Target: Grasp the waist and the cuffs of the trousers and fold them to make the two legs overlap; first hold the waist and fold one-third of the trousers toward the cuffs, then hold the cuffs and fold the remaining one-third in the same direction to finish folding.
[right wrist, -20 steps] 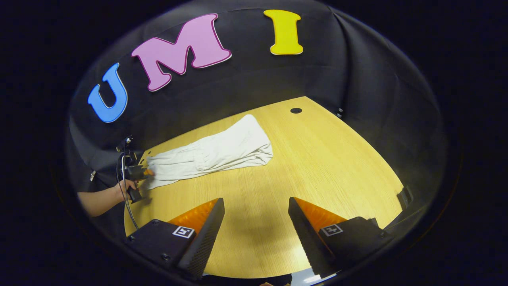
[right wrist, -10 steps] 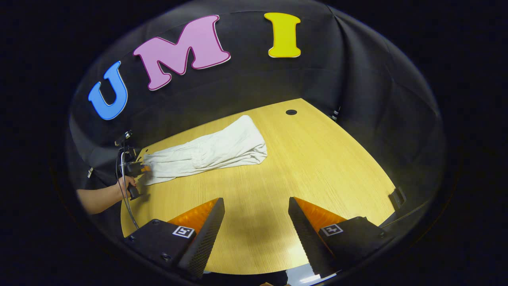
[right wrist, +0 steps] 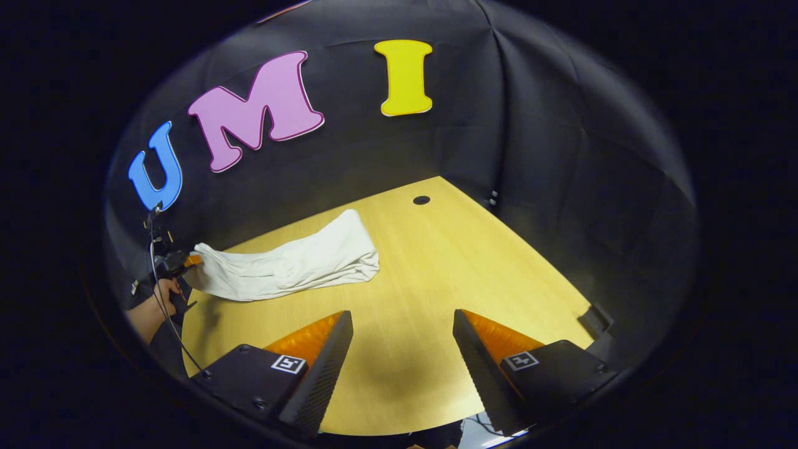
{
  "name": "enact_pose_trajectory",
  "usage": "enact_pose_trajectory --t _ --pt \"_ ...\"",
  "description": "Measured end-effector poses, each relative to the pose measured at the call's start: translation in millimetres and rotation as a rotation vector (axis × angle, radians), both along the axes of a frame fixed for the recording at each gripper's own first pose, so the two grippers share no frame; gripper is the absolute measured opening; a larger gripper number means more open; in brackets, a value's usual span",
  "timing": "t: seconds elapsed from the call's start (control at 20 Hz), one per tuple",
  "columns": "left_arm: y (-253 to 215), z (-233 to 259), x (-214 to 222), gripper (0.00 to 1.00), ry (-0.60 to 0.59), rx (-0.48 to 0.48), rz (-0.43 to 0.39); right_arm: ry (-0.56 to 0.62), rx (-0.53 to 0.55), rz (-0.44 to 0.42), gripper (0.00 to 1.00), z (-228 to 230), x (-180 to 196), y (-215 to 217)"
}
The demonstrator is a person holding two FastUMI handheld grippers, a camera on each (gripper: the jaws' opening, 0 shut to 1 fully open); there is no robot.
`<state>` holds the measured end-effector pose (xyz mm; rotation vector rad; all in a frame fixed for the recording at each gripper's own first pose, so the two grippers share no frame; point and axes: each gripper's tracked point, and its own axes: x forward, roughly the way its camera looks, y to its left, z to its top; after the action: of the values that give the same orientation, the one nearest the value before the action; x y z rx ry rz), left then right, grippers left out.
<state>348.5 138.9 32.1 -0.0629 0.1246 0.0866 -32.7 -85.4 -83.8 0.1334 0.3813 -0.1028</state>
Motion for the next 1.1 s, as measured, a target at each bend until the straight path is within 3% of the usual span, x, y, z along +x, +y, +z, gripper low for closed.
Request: enact_pose_trajectory --t 0.3,0.55,0.9,1.1 --pt "-107 58 -20 0.05 -0.082 0.061 -0.097 -0.020 -0.017 0.028 0.99 14 27 -50" --pt "-201 78 -27 0.05 -0.098 0.024 -0.174 -0.041 0.022 0.055 0.99 18 50 -71" --pt "-324 67 -35 0.05 -0.083 -0.034 -0.276 -0.056 0.030 0.096 0.99 20 64 -93" --pt "-381 44 -38 0.05 -0.037 -0.055 -0.328 -0.067 0.051 0.176 0.99 24 67 -85"
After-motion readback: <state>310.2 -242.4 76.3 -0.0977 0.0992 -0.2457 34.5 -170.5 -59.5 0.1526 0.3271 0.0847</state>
